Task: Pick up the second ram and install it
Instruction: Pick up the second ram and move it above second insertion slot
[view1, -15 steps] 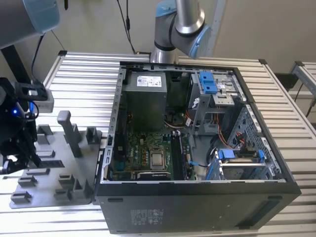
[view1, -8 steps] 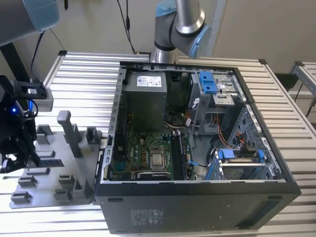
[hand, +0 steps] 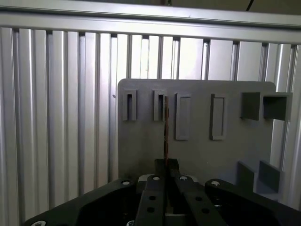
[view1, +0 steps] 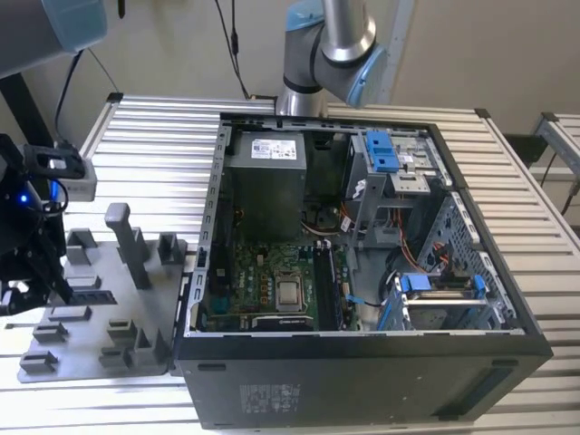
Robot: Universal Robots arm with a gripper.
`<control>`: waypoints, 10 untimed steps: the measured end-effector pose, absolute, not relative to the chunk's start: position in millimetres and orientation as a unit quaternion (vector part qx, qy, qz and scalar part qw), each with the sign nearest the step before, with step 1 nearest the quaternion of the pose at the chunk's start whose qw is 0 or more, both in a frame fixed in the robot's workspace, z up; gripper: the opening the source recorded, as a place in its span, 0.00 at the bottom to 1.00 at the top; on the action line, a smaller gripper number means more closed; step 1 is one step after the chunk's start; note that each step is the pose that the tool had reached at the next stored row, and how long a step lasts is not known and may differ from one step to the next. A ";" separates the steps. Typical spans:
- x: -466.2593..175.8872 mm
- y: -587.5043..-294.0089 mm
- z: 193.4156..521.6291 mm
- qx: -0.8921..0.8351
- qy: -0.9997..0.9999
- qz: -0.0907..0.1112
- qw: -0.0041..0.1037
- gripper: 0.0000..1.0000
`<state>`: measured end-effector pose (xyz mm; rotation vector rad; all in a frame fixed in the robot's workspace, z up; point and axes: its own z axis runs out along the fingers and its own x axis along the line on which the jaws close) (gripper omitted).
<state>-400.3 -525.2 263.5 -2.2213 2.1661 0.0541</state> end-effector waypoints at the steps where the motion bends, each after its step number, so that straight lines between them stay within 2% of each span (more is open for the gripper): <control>1: -400.3 -525.2 264.2 -0.716 0.698 0.017 0.019 0.14; 10: -400.3 -525.2 272.7 -0.716 0.698 0.017 0.019 0.14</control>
